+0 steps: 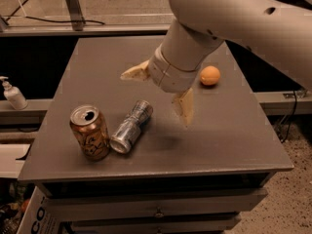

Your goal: Move redbull can near orange can

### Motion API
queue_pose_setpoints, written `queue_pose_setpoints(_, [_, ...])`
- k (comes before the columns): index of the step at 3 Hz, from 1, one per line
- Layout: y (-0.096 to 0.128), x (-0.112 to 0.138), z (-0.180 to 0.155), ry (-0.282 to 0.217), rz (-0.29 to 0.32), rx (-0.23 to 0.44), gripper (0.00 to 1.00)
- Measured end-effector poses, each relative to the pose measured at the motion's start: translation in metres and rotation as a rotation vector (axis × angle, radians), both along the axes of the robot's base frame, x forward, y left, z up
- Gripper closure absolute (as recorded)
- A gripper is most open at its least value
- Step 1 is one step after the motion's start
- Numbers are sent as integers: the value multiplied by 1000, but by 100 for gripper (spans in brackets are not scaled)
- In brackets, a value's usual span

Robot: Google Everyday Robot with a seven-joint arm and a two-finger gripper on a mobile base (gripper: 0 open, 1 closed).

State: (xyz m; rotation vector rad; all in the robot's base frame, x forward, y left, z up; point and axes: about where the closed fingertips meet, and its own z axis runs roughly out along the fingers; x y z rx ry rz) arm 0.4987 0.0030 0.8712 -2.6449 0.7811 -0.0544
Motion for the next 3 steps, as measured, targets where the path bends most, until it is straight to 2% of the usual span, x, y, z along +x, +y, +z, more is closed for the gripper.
queue_pose_setpoints(1, [-46, 17, 31, -72, -115, 47, 0])
queue_pose_setpoints(2, [-99, 30, 57, -133, -263, 86, 0])
queue_pose_setpoints(3, [-99, 30, 57, -133, -263, 86, 0])
